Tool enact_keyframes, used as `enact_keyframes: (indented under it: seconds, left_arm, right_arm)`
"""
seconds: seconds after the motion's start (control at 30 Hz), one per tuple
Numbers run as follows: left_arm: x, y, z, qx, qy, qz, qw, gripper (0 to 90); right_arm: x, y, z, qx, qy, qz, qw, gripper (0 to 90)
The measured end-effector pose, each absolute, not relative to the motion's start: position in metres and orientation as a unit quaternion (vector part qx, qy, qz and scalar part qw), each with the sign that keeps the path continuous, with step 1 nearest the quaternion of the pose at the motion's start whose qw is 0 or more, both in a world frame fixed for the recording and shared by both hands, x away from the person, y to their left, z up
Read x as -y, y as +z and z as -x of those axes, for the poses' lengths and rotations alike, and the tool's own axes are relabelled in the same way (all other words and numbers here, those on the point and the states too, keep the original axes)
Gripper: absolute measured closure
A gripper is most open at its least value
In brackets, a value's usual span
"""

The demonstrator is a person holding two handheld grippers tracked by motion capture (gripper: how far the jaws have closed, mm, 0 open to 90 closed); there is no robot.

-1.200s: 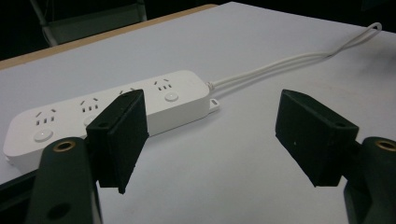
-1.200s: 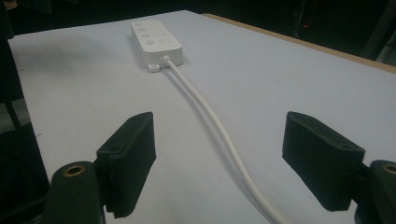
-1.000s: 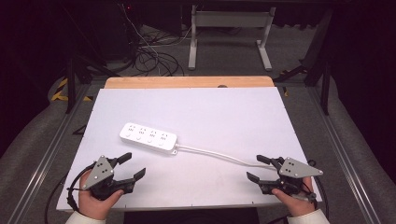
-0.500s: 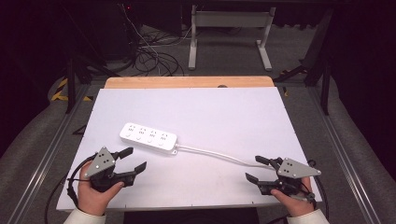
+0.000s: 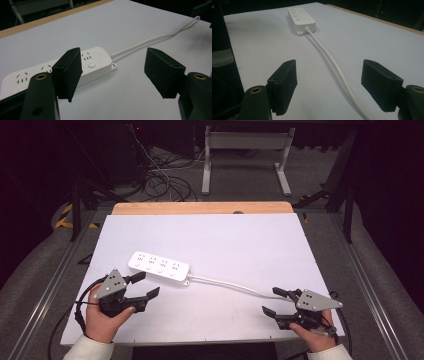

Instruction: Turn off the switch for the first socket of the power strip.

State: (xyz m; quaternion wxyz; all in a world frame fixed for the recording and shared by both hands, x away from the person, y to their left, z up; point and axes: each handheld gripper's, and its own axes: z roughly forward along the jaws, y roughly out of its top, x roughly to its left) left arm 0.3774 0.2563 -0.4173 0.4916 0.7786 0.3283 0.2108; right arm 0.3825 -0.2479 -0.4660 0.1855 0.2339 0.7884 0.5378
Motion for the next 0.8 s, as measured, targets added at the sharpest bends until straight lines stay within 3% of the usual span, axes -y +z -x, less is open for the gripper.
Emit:
enact_keyframes:
  seconds: [0.37, 0.6, 0.67, 0.7, 0.8]
  left_arm:
    - [-0.25, -0.409, -0.386, -0.323, 0.194, -0.79, 0.483, 37.1]
    - [-0.25, -0.4, -0.39, -0.317, 0.18, -0.806, 0.466, 65.3]
    - [-0.249, -0.397, -0.393, -0.317, 0.174, -0.811, 0.46, 68.4]
    - [-0.249, -0.396, -0.395, -0.315, 0.17, -0.814, 0.457, 76.0]
    - [-0.249, -0.393, -0.403, -0.311, 0.157, -0.822, 0.451, 81.8]
  right_arm:
    - [0.247, -0.467, -0.383, -0.79, 0.538, -0.232, 0.18, 29.2]
    - [0.246, -0.467, -0.382, -0.793, 0.536, -0.229, 0.178, 29.4]
    - [0.246, -0.467, -0.382, -0.793, 0.536, -0.227, 0.179, 29.4]
    - [0.245, -0.467, -0.383, -0.793, 0.537, -0.226, 0.178, 29.4]
    - [0.245, -0.467, -0.383, -0.793, 0.537, -0.226, 0.178, 29.4]
